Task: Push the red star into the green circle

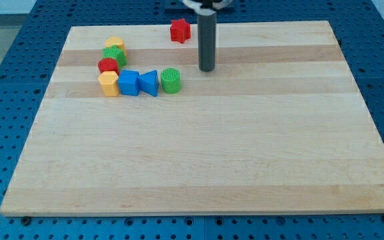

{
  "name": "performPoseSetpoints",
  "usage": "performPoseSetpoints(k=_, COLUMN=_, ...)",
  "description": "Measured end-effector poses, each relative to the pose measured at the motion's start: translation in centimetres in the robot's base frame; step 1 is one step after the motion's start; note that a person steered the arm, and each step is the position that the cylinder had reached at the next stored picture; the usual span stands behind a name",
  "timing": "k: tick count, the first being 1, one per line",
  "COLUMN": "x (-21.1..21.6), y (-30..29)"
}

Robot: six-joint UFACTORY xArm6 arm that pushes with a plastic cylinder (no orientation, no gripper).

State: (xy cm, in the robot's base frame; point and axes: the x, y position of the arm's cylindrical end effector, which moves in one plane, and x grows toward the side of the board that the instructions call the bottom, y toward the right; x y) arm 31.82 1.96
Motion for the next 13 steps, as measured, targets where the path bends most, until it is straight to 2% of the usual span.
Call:
performPoseSetpoints(k=2, x=-9.7, y=2.1)
performPoseSetpoints(k=3, x=-12.5, y=1.2)
performPoseSetpoints(k=11, x=-12.5, y=-11.2)
performPoseSetpoints(k=13, x=-10.8, y=-12.0)
